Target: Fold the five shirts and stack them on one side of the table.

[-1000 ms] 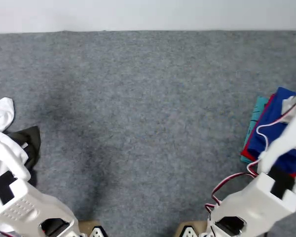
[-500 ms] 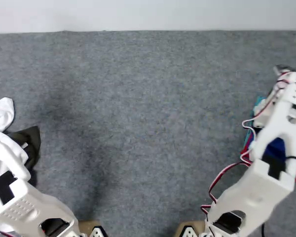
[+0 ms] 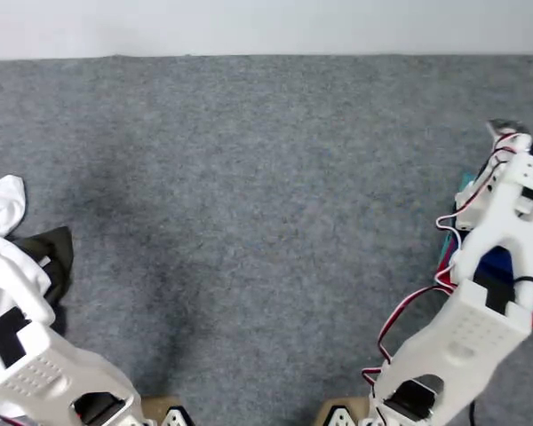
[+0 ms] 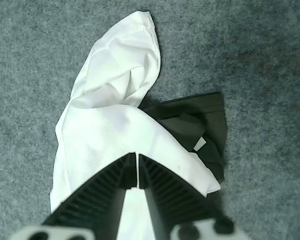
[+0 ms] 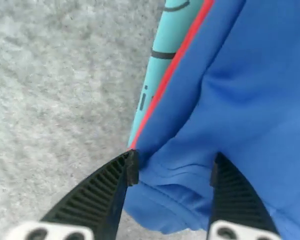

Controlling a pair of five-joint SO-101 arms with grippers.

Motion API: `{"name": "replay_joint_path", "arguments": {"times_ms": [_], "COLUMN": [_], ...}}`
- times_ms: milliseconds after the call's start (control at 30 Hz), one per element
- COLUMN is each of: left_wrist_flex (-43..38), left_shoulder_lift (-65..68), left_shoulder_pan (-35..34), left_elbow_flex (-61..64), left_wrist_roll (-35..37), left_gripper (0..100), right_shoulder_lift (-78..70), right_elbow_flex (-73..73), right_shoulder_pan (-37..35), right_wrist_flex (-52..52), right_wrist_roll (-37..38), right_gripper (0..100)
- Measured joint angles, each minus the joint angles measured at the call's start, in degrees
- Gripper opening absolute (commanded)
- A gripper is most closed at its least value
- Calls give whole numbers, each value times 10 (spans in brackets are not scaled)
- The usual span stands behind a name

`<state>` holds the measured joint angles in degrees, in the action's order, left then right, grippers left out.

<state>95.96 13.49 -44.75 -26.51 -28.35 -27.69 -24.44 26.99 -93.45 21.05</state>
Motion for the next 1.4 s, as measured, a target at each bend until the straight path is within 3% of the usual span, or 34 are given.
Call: {"name": "replay_joint_path", "arguments": {"times_ms": [233, 733, 933, 1200, 1400], "left_wrist_flex": [0, 0, 0, 0, 0], "left_shoulder_lift": [0, 0, 0, 1, 1], "left_shoulder_pan": [0, 0, 0, 0, 0], "left_elbow_flex": [0, 0, 0, 34, 35], "left_wrist_roll": [0, 0, 0, 0, 0], "left_gripper": [15, 15, 15, 15, 15], "right_shoulder_lift": [0, -35, -52, -26, 17], "right_elbow_flex": [-16, -16, -17, -37, -38], "right_shoulder_pan": [8, 16, 36, 40, 40], "right_wrist_flex": [0, 11, 12, 11, -44], "right_wrist_roll": [53, 61, 85, 113, 155], "right_gripper": [122, 121, 21, 10, 10]}}
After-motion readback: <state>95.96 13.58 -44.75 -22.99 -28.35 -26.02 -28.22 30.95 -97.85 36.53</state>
